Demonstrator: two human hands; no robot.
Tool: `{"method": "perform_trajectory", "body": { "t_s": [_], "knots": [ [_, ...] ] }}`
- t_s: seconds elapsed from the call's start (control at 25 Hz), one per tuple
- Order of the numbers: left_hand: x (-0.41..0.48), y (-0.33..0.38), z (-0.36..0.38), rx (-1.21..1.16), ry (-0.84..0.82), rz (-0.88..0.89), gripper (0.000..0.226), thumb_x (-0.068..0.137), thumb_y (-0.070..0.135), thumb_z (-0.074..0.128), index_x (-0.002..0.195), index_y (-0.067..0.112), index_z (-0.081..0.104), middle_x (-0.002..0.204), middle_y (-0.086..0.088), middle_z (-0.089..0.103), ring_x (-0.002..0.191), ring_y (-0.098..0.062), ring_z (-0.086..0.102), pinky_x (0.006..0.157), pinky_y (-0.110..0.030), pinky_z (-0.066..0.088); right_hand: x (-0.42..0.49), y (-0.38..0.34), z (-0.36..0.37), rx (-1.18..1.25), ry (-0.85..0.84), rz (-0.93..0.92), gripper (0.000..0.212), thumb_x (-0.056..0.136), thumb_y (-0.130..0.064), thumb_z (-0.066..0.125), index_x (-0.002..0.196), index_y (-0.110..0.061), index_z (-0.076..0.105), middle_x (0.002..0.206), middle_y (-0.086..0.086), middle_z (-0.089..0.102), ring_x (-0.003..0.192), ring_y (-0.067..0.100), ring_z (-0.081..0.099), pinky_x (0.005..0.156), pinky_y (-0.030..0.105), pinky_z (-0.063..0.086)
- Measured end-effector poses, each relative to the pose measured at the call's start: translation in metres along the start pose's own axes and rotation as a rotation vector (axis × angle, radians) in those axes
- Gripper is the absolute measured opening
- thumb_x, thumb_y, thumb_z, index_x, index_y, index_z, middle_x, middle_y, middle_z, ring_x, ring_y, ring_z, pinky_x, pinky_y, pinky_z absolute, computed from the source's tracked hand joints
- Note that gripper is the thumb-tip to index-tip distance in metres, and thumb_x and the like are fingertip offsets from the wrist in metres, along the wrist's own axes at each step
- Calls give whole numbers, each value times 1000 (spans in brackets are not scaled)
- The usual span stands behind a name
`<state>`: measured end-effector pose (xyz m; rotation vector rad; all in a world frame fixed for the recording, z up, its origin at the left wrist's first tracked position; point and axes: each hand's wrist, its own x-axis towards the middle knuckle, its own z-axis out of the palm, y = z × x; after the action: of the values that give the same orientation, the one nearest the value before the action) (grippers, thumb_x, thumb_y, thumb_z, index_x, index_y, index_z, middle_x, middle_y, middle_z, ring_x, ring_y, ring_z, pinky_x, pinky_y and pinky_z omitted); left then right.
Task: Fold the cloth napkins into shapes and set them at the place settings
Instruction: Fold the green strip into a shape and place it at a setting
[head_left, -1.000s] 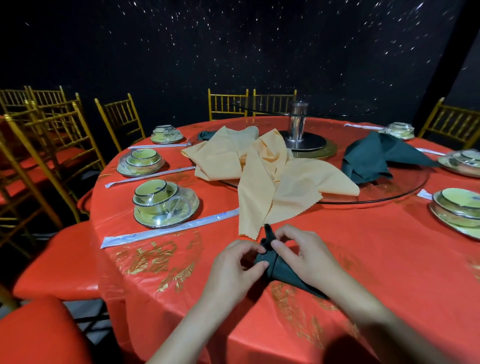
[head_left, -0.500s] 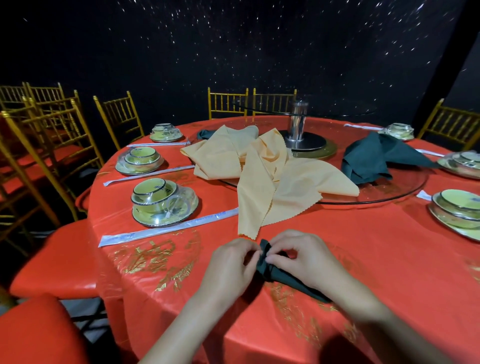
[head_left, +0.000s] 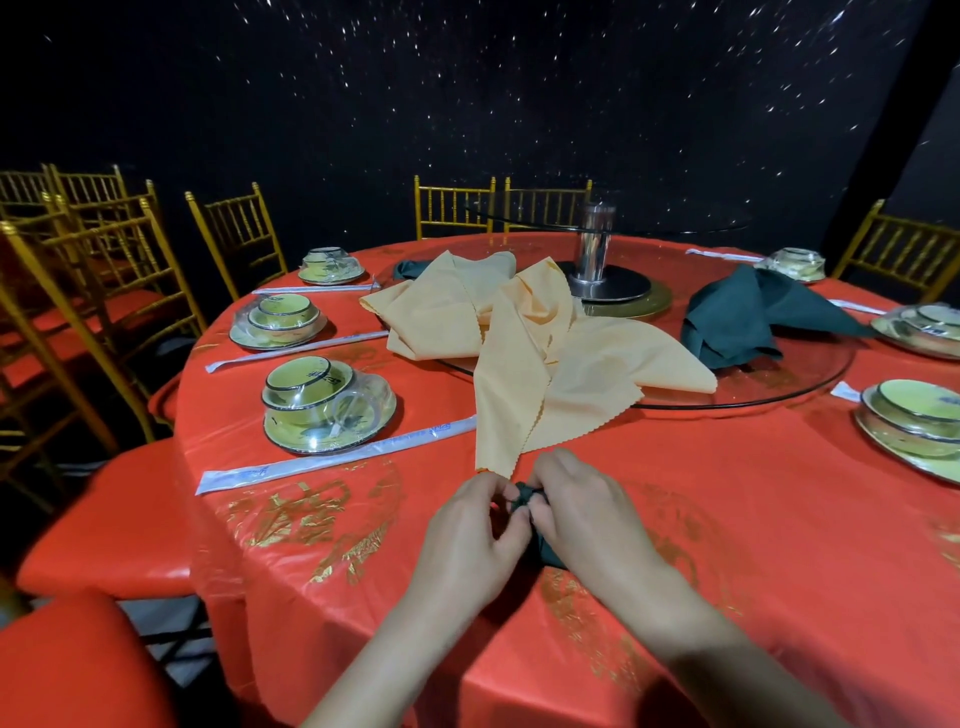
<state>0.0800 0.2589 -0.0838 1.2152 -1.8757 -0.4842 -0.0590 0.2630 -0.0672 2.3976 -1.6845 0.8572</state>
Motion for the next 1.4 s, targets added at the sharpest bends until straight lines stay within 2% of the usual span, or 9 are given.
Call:
{"method": "perform_trajectory", "body": {
  "t_s": [0.2,0.32,0.44,0.52,0.68,0.8,1.0,1.16,1.4],
  "knots": [
    [3,5,0,26,-23,-86,20,82,16,60,77,29,45,71,11,55,54,-9,43,54,-23,28,5,7,-21,142,-141,39,14,81,-21,60,94,-21,64,89,-7,60,84,17,60,70,34,48],
    [-4,3,3,-38,-20,-73,17,86,13,58,83,28,51,69,16,53,52,-4,48,53,-17,34,12,1,-33,39,-204,45,21,83,-28,57,103,-31,62,87,-15,51,89,11,56,67,28,41],
    [-8,2,3,-85,21,-74,21,86,9,58,91,27,49,79,16,56,69,-10,55,64,-23,40,20,-8,-30,-154,-259,11,23,86,-27,52,108,-22,57,98,-6,53,96,23,56,66,31,36],
    [-10,4,4,-83,46,-41,25,86,8,57,97,26,44,85,14,56,79,-11,54,69,-27,41,18,-16,-22,-248,-202,6,23,83,-25,59,102,-14,54,99,4,56,87,30,59,60,32,36],
    [-11,3,5,-82,36,8,29,87,6,56,101,27,43,89,13,56,81,-3,52,66,-19,37,7,-18,-16,-268,-161,-58,37,48,-18,85,73,-13,58,67,2,53,52,23,58,38,24,37],
    [-13,-2,4,-170,39,-47,38,87,4,57,103,35,43,85,16,54,78,3,52,68,-16,41,6,-13,-26,-158,-234,6,22,87,-31,59,103,-15,60,98,2,57,90,26,59,70,34,48],
    [-17,-8,5,-232,31,-88,37,89,9,56,107,39,43,89,21,53,65,-3,51,69,-38,54,14,-12,-35,-59,-272,32,21,89,-30,56,109,-24,61,108,-5,60,100,20,56,77,32,44],
    [-21,0,5,-182,48,-25,38,87,10,55,107,39,40,91,23,53,83,4,53,71,-11,40,19,-16,-25,-106,-263,65,24,84,-19,54,107,-20,54,108,0,57,98,27,56,70,33,37],
    [-16,-4,3,-117,7,11,34,82,19,51,115,25,55,105,17,59,93,9,50,80,-2,33,9,-11,-6,44,-104,129,12,81,-11,58,93,-12,60,89,3,59,81,28,58,67,34,42]
  ]
}}
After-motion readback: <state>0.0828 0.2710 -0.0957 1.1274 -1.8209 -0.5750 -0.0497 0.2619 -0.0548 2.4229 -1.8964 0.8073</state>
